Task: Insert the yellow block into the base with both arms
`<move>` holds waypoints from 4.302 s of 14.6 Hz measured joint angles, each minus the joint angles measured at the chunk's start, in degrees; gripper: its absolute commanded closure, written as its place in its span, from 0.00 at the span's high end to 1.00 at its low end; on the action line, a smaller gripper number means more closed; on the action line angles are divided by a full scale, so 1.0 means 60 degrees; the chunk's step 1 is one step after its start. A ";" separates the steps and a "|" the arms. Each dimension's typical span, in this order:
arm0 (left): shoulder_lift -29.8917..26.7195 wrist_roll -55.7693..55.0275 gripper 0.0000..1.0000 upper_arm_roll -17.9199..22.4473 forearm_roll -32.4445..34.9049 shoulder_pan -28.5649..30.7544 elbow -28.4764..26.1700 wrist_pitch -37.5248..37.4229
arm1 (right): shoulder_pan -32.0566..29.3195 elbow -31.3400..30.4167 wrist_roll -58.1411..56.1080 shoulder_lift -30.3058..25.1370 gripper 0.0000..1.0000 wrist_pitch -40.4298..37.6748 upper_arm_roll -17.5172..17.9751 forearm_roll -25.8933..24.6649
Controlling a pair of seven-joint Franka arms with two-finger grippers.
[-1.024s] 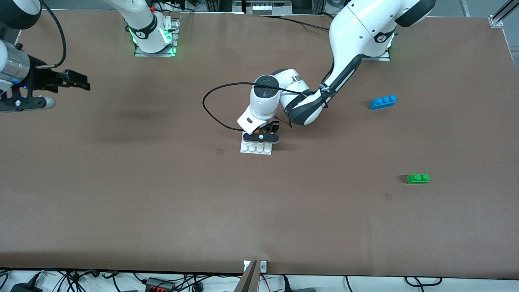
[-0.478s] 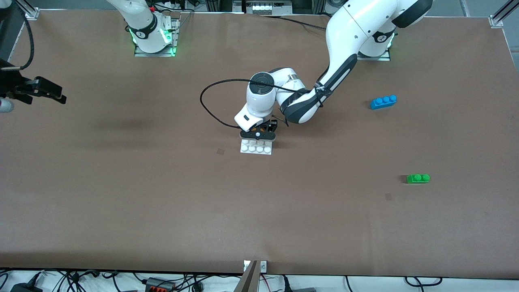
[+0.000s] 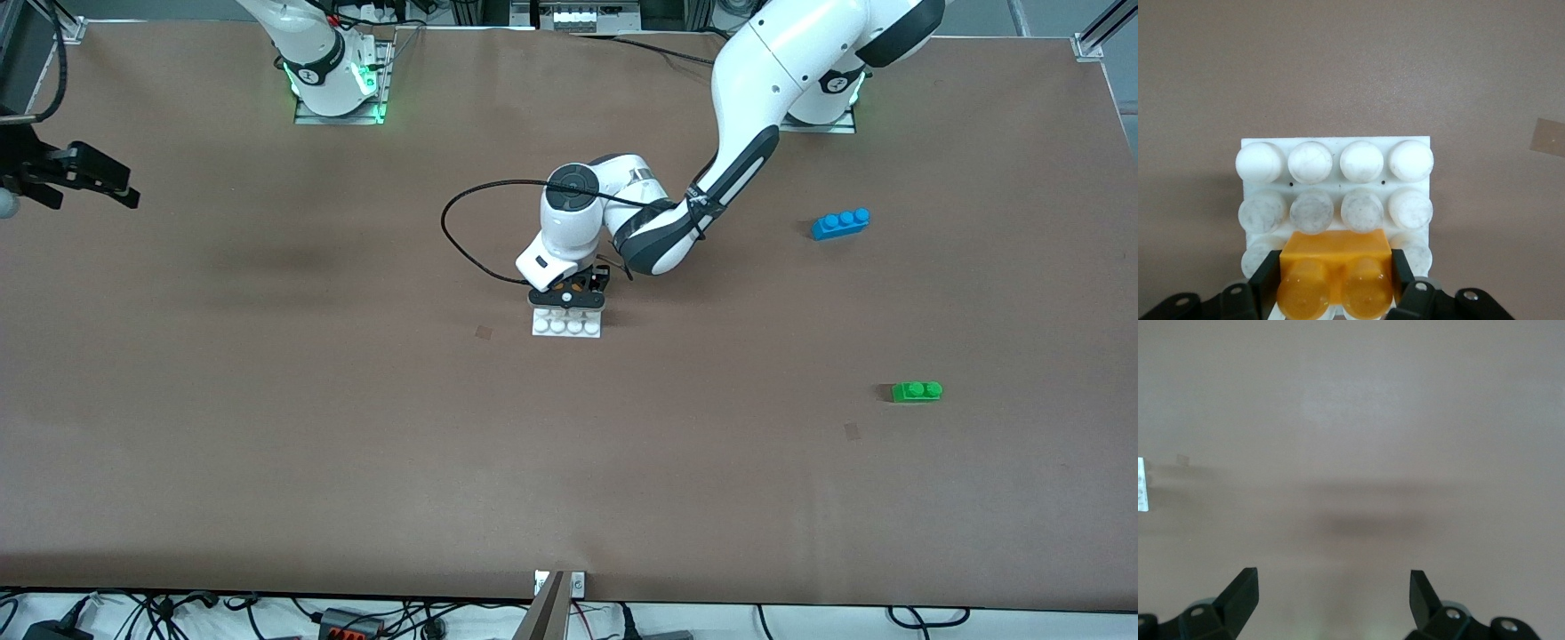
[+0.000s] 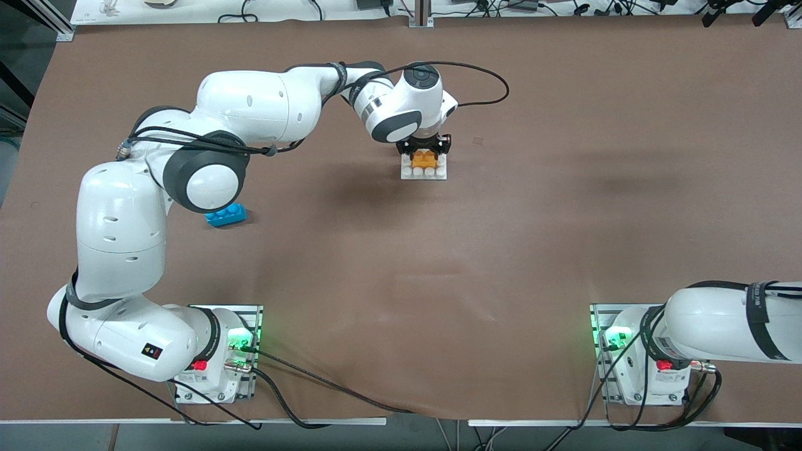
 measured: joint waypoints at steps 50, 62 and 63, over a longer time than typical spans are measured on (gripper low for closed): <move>-0.6365 0.8375 1.00 0.3375 -0.4183 0.4461 0.1067 -0.7831 | 0.0705 -0.0039 0.0001 0.0032 1.00 0.0116 -0.0060 -0.0078; -0.6406 0.8087 1.00 0.3301 -0.4426 0.4604 0.1240 -0.7956 | 0.0762 -0.0039 0.0003 0.0032 1.00 0.0116 -0.0059 -0.0086; -0.6405 0.8251 1.00 0.3311 -0.4426 0.4612 0.1240 -0.7959 | 0.0762 -0.0039 0.0003 0.0032 1.00 0.0116 -0.0059 -0.0086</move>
